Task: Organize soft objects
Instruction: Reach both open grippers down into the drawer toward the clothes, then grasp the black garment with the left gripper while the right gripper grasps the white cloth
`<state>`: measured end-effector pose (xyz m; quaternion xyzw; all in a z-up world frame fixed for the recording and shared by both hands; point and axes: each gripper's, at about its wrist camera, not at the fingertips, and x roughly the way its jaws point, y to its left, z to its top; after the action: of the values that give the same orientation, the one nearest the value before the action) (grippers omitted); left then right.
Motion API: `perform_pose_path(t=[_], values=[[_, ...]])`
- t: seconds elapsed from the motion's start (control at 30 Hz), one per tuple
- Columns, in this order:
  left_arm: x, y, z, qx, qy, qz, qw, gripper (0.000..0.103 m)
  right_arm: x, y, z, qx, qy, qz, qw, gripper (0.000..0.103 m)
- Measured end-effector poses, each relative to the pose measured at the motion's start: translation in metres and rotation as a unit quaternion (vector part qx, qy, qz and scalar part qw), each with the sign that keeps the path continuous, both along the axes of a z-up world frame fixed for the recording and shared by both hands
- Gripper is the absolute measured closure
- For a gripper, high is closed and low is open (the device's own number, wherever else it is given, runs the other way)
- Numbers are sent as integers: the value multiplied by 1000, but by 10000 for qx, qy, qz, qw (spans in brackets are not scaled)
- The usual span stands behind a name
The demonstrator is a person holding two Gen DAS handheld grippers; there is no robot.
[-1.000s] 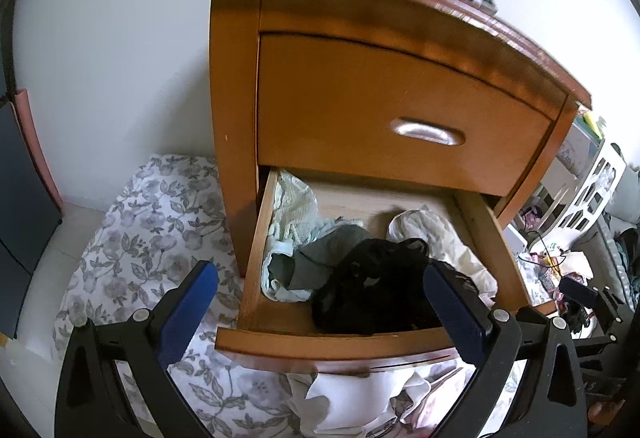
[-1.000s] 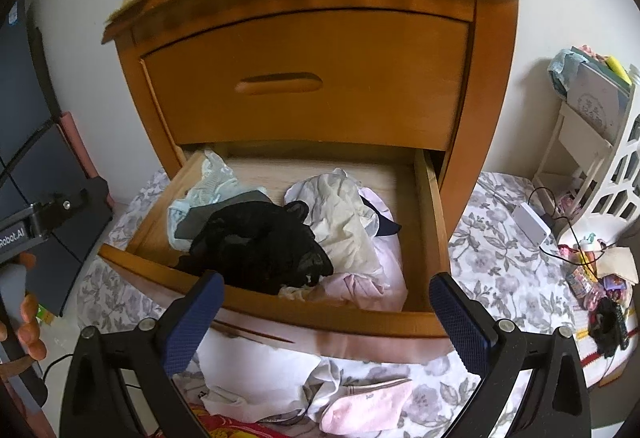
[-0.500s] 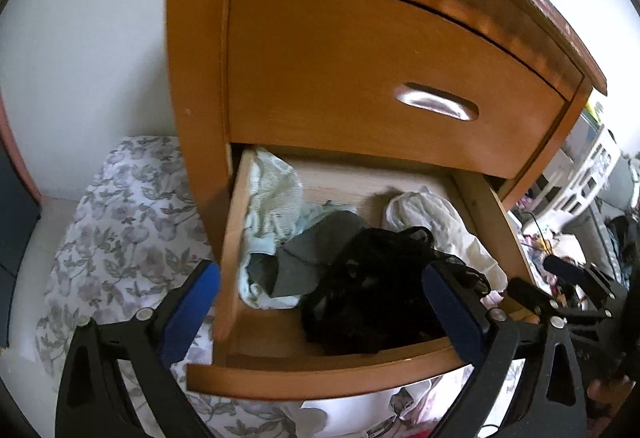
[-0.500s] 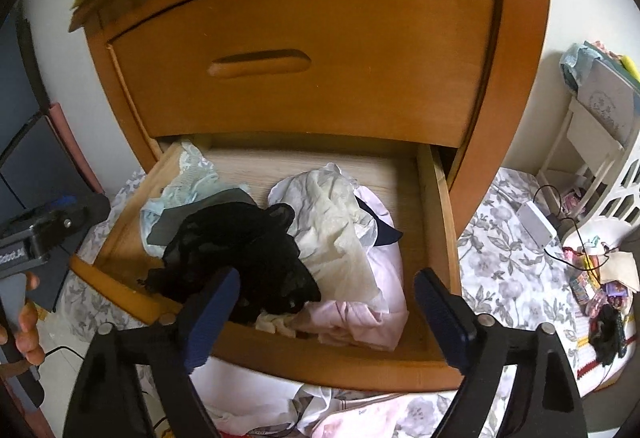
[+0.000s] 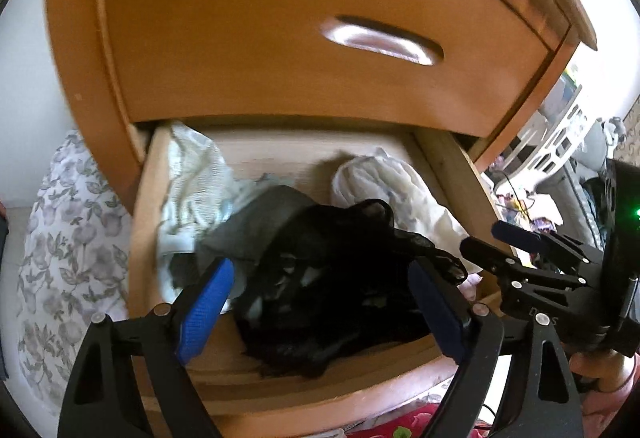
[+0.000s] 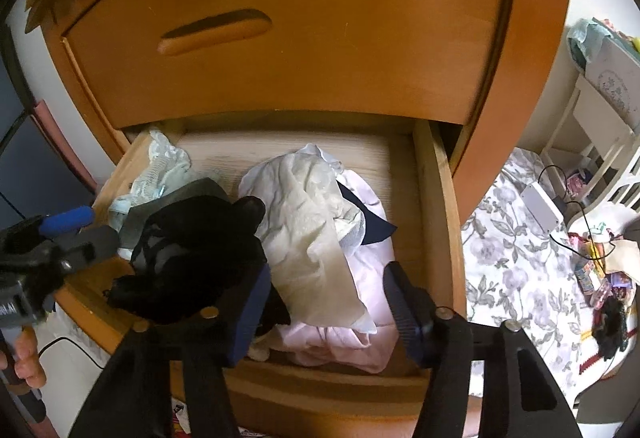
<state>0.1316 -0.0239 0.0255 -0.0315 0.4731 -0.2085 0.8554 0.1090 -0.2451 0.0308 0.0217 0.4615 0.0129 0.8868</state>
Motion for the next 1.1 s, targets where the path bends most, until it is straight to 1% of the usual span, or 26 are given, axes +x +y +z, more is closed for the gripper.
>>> perform_pose_path(t=[0.07, 0.13, 0.23, 0.37, 0.43, 0.47, 0.5, 0.53, 0.57, 0.6, 0.83, 1.0, 1.1], values=[[2, -5, -3, 10, 50, -56, 10000, 13, 3, 1, -3, 10, 39, 38, 10000, 48], [3, -8, -5, 38, 68, -78, 9999, 13, 7, 1, -8, 21, 95, 74, 9999, 55], [5, -9, -7, 67, 92, -68, 9999, 13, 11, 0, -14, 26, 185, 80, 9998, 62], [8, -9, -10, 86, 141, -59, 9998, 13, 14, -2, -22, 60, 316, 94, 9994, 69], [9, -11, -12, 95, 161, -83, 9998, 13, 14, -2, -24, 77, 338, 111, 9993, 81], [9, -11, -13, 102, 171, -101, 9998, 13, 15, -2, -25, 84, 344, 121, 9993, 85], [9, -12, -13, 106, 176, -123, 9997, 13, 15, -3, -25, 89, 339, 135, 9993, 92], [9, -13, -14, 112, 182, -147, 9997, 13, 15, -2, -25, 84, 333, 146, 9993, 96], [9, -14, -14, 120, 191, -174, 9996, 13, 14, -2, -25, 80, 326, 156, 9993, 97], [8, -16, -14, 123, 196, -199, 9995, 13, 13, -2, -25, 78, 309, 169, 9994, 100], [11, -36, -21, 219, 345, -507, 9979, 13, 8, -10, -19, 37, 187, 38, 9998, 101], [16, -55, -30, 281, 543, -734, 9954, 13, 5, -14, -15, 66, 125, 19, 9999, 101], [19, -67, -35, 429, 628, -838, 9936, 13, 4, -13, -16, 81, 126, 48, 9999, 101]])
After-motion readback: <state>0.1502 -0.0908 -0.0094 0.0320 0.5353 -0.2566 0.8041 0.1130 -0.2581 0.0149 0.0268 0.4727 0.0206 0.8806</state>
